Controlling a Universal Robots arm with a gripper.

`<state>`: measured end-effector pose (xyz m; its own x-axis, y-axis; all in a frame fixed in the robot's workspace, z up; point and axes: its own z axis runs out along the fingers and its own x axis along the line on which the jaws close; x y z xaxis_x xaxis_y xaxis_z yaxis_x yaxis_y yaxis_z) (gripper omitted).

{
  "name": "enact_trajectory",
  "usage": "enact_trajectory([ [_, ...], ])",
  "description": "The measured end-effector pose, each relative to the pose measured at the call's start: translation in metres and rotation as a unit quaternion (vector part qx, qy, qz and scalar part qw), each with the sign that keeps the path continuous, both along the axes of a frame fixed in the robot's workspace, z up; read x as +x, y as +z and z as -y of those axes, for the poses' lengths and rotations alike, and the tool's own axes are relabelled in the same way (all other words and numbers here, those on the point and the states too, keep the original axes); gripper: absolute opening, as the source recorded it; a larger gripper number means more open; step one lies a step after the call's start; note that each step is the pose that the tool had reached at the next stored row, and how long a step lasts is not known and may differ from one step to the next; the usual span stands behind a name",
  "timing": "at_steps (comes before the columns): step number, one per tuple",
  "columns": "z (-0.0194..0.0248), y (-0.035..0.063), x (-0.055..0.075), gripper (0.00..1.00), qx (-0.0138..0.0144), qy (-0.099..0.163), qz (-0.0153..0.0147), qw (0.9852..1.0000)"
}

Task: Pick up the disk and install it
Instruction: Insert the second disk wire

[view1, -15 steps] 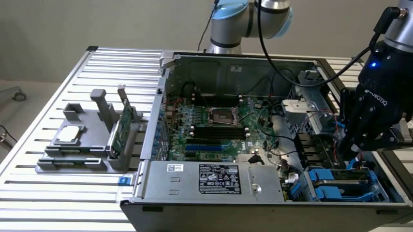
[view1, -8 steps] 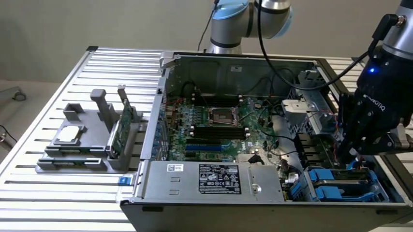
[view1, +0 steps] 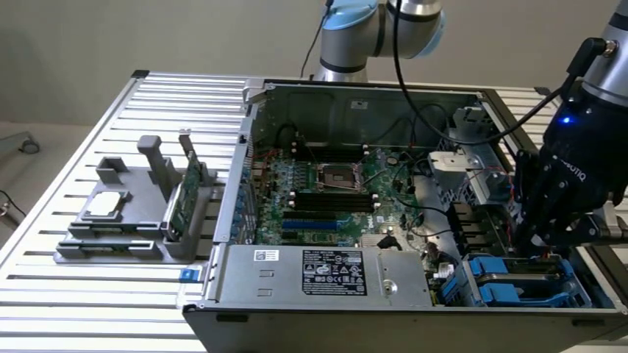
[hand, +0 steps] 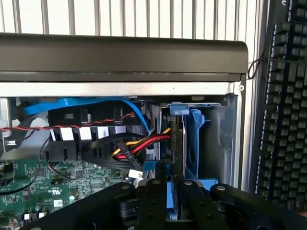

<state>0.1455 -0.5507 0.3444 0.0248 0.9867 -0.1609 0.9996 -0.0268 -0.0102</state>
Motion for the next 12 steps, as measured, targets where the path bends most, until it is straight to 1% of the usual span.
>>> enact_trajectory([
  [3, 0.0023, -0.0027, 0.0008, 0.16, 0.0010, -0.001, -0.0010, 1.0000],
  [6, 0.0035, -0.0048, 0.0017, 0.16, 0.0024, -0.002, -0.0027, 1.0000],
  [10, 0.0037, -0.0060, 0.0026, 0.16, 0.0070, -0.002, -0.0044, 1.0000],
  [12, 0.0037, -0.0065, 0.0035, 0.16, 0.0101, -0.002, -0.0051, 0.9999],
])
